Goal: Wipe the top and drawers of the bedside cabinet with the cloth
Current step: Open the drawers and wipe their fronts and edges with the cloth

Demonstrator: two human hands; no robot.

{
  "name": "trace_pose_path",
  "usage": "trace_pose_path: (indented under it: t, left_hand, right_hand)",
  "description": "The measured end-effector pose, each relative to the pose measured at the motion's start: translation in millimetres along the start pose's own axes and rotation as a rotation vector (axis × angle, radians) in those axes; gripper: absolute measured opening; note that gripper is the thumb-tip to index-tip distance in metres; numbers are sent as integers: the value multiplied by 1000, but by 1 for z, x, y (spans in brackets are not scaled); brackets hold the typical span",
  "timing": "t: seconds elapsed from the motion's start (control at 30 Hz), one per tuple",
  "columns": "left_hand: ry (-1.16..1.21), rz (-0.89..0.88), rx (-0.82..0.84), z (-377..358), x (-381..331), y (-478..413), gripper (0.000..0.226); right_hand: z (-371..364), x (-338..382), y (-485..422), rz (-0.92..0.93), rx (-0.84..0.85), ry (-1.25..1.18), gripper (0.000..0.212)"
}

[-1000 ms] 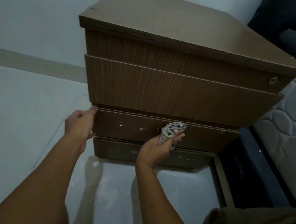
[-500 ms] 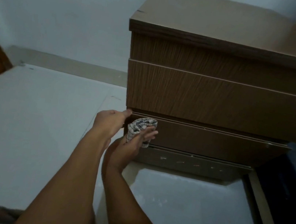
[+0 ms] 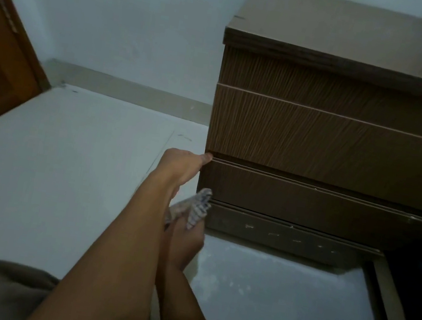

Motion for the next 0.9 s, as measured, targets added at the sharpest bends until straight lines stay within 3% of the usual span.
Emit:
trace_pose_path:
  t: [0.1,0.27,0.4,0.63,0.8,0.9]
  left_hand:
    - [-6,-16,-16,-1,1,0,54]
    - [2,-30,-12,-2,4,-5,58]
    - [-6,-26,-15,-4,8,-11,60]
    - [-10,-36,-27,-6,13,-17,59]
    - [125,-29,-67,-9,17,-15,53]
    - [213,-53,-94,-14,24,-8,36]
  right_hand:
    - [20,17,-7,130,-269,-17,27]
    - [5,33,-35,151,-310,-28,28]
    - [-15,28,-25,134,-149,160,32]
    - [-9,26,-11,284,390,367,21]
    - [41,37,-44,139,586,436,14]
    - [79,39,-64,-23,612,430,20]
Point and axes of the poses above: each hand's wrist, its own y-axis away from the middle knuckle, its own z-axis out of the back of the hand, x = y × z, the point moved 1 cm from there along -y, towards the middle knuckle, and after that the axes turned 1 degree about -y, right-handed, at the moved point
